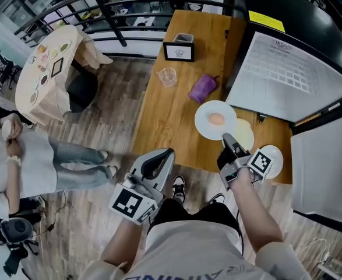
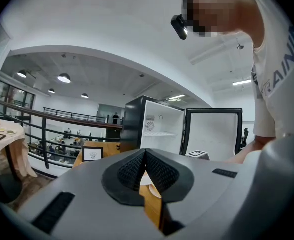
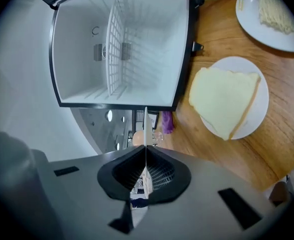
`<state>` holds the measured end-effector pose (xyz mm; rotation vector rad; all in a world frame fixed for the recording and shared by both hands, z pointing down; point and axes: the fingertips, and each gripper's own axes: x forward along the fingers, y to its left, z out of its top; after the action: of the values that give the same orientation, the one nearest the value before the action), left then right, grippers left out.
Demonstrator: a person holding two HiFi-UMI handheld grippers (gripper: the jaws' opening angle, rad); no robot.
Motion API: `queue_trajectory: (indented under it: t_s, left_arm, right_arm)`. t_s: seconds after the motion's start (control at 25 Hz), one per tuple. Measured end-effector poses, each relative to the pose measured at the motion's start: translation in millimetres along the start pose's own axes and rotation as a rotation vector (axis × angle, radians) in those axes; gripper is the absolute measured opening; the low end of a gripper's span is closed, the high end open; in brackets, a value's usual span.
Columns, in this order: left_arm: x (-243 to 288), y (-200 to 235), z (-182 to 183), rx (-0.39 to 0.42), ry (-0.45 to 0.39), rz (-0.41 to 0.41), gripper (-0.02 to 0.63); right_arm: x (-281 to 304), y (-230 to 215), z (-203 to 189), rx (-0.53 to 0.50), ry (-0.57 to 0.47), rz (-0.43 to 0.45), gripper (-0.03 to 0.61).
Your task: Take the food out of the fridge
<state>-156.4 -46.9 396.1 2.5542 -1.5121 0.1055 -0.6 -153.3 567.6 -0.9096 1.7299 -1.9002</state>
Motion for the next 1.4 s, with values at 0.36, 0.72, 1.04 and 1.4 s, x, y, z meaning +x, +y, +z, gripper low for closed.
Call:
queue_trajectory:
  t_s: [0.36, 0.72, 1.04, 1.4]
  left_arm:
    - [-23.8, 19.4, -12.5, -0.024, 0.016, 0.092, 0.006]
    - [-16.2, 22.8, -16.3, -0.03, 0.027, 0.09, 0.006]
    - [-18.5, 27.9, -19.5, -0.041, 0.036, 0.095, 0.006]
    - [-18.5, 30.0, -21.7, -0.055, 0.043, 0.092, 0.006]
  right_arm:
    - [39.6, -42.8, -48.4, 0.018, 0.133, -0.063, 0.026]
    - [50.3, -79.9, -66.2, 0.038, 0.172, -0.112, 0.026]
    - [50.7, -94.7, -69.9, 0.04, 0.183, -0.137, 0.026]
    - [47.3, -109.2, -74.4, 0.0, 0.207, -0.167, 0.026]
